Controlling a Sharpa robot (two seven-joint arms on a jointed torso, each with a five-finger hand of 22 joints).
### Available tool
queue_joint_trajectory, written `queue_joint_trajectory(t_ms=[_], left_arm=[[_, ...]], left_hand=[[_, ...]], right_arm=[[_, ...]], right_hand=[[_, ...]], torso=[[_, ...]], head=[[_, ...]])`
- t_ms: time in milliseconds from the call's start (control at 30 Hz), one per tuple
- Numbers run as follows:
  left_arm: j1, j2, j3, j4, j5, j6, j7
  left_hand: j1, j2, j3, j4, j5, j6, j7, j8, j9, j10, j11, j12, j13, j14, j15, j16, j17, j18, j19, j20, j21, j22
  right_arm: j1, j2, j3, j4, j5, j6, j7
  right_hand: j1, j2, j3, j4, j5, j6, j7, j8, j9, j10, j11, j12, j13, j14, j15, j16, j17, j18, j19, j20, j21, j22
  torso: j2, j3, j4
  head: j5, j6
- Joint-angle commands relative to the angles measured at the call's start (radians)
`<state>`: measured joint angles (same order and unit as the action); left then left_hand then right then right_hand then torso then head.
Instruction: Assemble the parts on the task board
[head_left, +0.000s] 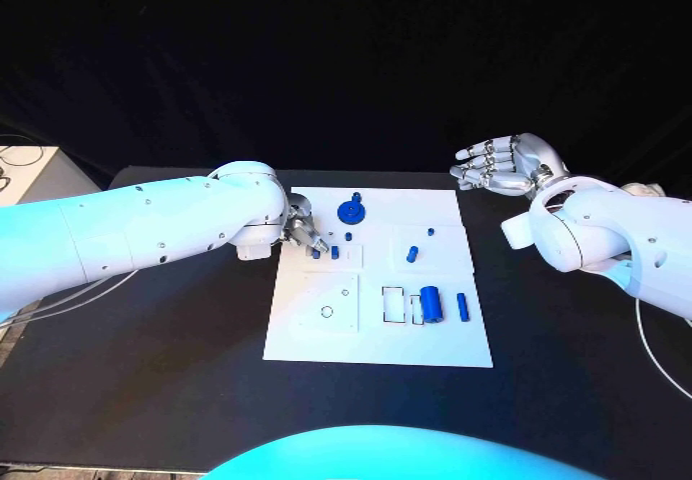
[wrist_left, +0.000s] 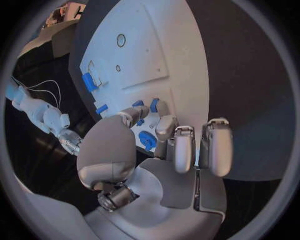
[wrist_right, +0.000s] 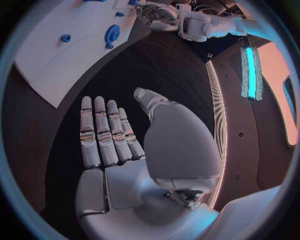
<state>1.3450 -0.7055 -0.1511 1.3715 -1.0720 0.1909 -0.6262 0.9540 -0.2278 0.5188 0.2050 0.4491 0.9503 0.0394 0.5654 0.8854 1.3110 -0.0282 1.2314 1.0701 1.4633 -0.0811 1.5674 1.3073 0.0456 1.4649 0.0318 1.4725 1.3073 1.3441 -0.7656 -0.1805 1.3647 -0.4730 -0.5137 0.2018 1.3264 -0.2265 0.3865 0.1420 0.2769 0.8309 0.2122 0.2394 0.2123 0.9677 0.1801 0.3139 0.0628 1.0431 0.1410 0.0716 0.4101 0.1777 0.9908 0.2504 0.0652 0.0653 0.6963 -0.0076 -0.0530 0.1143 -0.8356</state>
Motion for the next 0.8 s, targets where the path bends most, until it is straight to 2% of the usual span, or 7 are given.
queue_joint_trajectory(t_ms=[33, 367, 567, 633, 667, 733, 800], left_arm=[[-0.010, -0.006, -0.006, 0.007, 0.001, -0.008, -0.003], [-0.010, -0.024, 0.023, 0.028, 0.004, -0.111, 0.029], [-0.010, -0.049, 0.042, 0.048, 0.018, -0.235, 0.100], [-0.010, -0.056, 0.045, 0.055, 0.030, -0.277, 0.152], [-0.010, -0.060, 0.046, 0.059, 0.038, -0.306, 0.187], [-0.011, -0.066, 0.047, 0.068, 0.050, -0.357, 0.263], [-0.015, -0.071, 0.048, 0.079, 0.050, -0.411, 0.346]], left_hand=[[0.006, -0.009, -0.030, 0.024, 0.000, -0.001, 0.006, -0.003, -0.003, -0.004, 0.005, -0.005, -0.002, 0.107, 0.000, 0.003, 0.263, -0.013, 0.045, -0.004, -0.007, 0.144], [0.021, -0.016, -0.090, 0.084, -0.008, -0.016, 0.012, 0.002, -0.002, -0.035, 0.010, -0.036, -0.044, 0.107, 0.004, 0.003, 0.263, -0.011, 0.041, -0.004, -0.014, 0.137], [0.037, 0.000, -0.131, 0.086, -0.001, -0.069, 0.029, 0.010, 0.006, -0.127, 0.025, -0.117, -0.154, 0.105, 0.017, -0.002, 0.259, 0.008, 0.001, 0.000, -0.083, 0.065], [0.068, 0.010, -0.141, 0.085, 0.006, -0.127, 0.053, 0.005, 0.003, -0.272, 0.048, -0.242, -0.309, 0.048, 0.037, -0.114, 0.162, 0.047, -0.094, 0.016, -0.243, -0.093], [0.069, 0.010, -0.142, 0.085, 0.006, -0.127, 0.054, 0.006, 0.003, -0.275, 0.049, -0.244, -0.312, 0.047, 0.038, -0.117, 0.160, 0.048, -0.096, 0.017, -0.247, -0.097], [0.148, 0.013, -0.131, 0.084, 0.008, -0.212, 0.083, -0.007, -0.017, -0.390, 0.080, -0.315, -0.372, -0.127, 0.069, -0.374, -0.042, 0.120, -0.316, 0.047, -0.622, -0.440], [0.211, 0.002, -0.127, 0.087, 0.004, -0.256, 0.113, -0.025, -0.054, -0.439, 0.108, -0.348, -0.410, -0.256, 0.094, -0.542, -0.178, 0.135, -0.372, 0.072, -0.773, -0.562]], right_arm=[[-0.001, 0.000, 0.000, 0.001, -0.003, 0.014, 0.008], [-0.001, 0.000, 0.000, 0.000, -0.003, 0.014, 0.008], [-0.002, -0.002, 0.000, 0.000, -0.003, 0.014, 0.009], [-0.002, -0.002, 0.000, -0.001, -0.003, 0.013, 0.009], [-0.003, -0.003, 0.000, -0.001, -0.003, 0.013, 0.009], [-0.003, -0.004, 0.000, 0.000, -0.003, 0.013, 0.009], [-0.003, -0.005, 0.000, 0.000, -0.003, 0.013, 0.009]], right_hand=[[-0.009, 0.003, 0.007, 0.000, 0.003, 0.008, 0.033, -0.005, -0.001, 0.007, 0.001, -0.004, 0.000, -0.007, -0.001, -0.004, -0.002, 0.007, -0.005, 0.001, 0.000, 0.000], [-0.010, 0.003, 0.007, -0.001, 0.003, 0.007, 0.033, -0.006, -0.001, 0.007, 0.001, -0.006, 0.000, -0.007, 0.000, -0.004, -0.003, 0.007, -0.006, 0.002, 0.000, 0.000], [-0.010, 0.003, 0.007, -0.001, 0.003, 0.007, 0.033, -0.006, -0.001, 0.007, 0.001, -0.006, 0.000, -0.007, 0.000, -0.004, -0.003, 0.007, -0.006, 0.002, 0.000, 0.000], [-0.010, 0.003, 0.007, -0.001, 0.003, 0.007, 0.033, -0.006, -0.001, 0.007, 0.001, -0.006, 0.000, -0.007, 0.000, -0.004, -0.003, 0.007, -0.006, 0.002, 0.000, 0.000], [-0.010, 0.003, 0.007, -0.001, 0.003, 0.007, 0.033, -0.006, -0.001, 0.007, 0.001, -0.006, 0.000, -0.007, 0.000, -0.004, -0.003, 0.007, -0.006, 0.002, 0.000, 0.000], [-0.010, 0.003, 0.007, -0.001, 0.003, 0.007, 0.033, -0.006, -0.001, 0.007, 0.001, -0.006, 0.000, -0.007, 0.000, -0.004, -0.003, 0.007, -0.006, 0.002, 0.000, 0.000], [-0.010, 0.003, 0.007, -0.001, 0.003, 0.007, 0.033, -0.006, -0.001, 0.007, 0.001, -0.006, 0.000, -0.007, 0.000, -0.004, -0.003, 0.007, -0.006, 0.002, 0.000, 0.000]], torso=[[0.001, -0.0012, -0.0007], [0.000, -0.0005, -0.0006], [0.000, 0.0002, -0.0002], [0.000, -0.0002, -0.0003], [0.001, -0.0005, -0.0003], [0.001, -0.0001, 0.0005], [0.000, 0.0005, 0.0010]], head=[[-0.001, 0.002], [-0.004, 0.005], [-0.009, 0.010], [-0.010, 0.012], [-0.010, 0.013], [-0.012, 0.016], [-0.014, 0.017]])
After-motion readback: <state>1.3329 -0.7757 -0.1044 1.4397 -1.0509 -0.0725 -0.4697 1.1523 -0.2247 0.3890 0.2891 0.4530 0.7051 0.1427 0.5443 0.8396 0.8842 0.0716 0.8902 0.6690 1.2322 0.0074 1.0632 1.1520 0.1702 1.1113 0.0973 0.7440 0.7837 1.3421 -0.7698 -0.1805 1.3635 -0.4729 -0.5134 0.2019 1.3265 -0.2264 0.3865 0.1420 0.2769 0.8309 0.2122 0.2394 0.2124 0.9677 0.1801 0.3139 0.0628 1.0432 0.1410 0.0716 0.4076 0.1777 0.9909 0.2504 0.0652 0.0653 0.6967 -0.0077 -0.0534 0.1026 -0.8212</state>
